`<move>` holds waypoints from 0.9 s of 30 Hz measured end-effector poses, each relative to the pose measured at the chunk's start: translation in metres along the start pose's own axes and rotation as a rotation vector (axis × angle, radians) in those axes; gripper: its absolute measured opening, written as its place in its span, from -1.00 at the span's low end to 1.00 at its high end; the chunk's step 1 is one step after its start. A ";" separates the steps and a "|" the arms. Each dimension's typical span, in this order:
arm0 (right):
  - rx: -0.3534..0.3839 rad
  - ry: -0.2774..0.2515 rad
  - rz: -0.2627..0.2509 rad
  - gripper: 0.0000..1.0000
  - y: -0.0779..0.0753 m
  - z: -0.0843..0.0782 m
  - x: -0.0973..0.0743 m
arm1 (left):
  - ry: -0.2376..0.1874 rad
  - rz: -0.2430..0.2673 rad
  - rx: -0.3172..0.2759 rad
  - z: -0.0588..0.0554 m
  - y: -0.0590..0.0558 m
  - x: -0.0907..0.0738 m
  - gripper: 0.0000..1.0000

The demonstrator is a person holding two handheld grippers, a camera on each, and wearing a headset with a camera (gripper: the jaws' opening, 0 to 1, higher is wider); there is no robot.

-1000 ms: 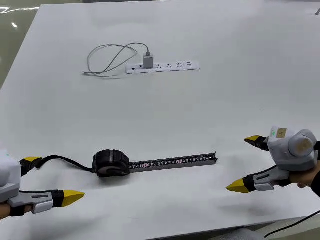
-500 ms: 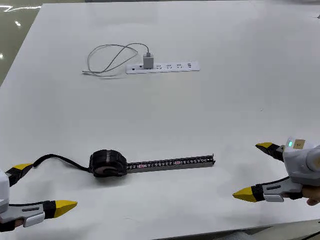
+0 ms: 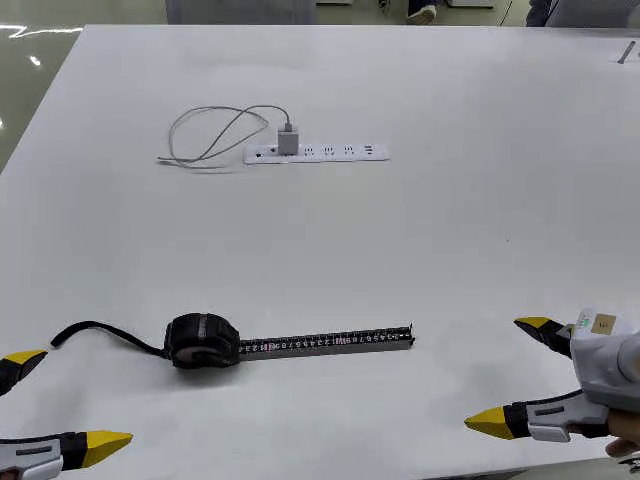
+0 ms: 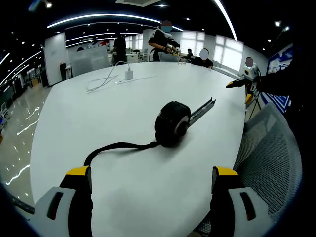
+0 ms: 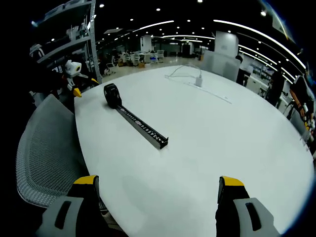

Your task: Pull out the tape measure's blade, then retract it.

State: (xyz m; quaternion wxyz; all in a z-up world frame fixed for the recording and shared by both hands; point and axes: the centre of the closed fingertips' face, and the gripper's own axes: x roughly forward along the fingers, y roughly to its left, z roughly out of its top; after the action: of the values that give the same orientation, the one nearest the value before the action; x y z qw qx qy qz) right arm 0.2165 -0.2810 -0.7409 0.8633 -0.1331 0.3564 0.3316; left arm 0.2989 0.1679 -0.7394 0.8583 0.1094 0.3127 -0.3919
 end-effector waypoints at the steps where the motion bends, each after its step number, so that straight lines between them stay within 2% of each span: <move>1: -0.004 0.002 0.001 0.98 0.000 -0.001 0.000 | 0.003 0.005 0.001 -0.001 0.001 0.000 0.98; 8: -0.001 0.010 -0.005 0.98 0.000 -0.007 0.001 | 0.010 0.006 0.012 0.000 -0.002 -0.003 0.98; 11: -0.010 0.009 -0.008 0.98 0.000 -0.009 -0.001 | -0.002 0.009 0.010 0.005 -0.002 -0.003 0.98; 13: -0.012 0.014 -0.010 0.98 0.000 -0.010 -0.001 | -0.010 0.022 0.030 0.008 -0.001 -0.003 0.98; 16: -0.006 0.019 -0.009 0.98 0.002 -0.012 -0.002 | -0.012 0.004 0.020 0.009 -0.006 -0.002 0.98; 18: -0.008 0.017 -0.004 0.98 0.003 -0.012 -0.002 | -0.037 0.004 0.020 0.013 -0.006 -0.001 0.98; 27: -0.001 0.027 -0.002 0.98 0.005 -0.015 -0.006 | -0.024 -0.011 -0.012 0.008 -0.007 0.001 0.98</move>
State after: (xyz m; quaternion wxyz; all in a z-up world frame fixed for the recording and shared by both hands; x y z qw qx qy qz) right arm 0.2025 -0.2873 -0.7478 0.8587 -0.1385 0.3678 0.3290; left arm 0.2984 0.1588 -0.7333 0.8604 0.0981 0.3054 -0.3960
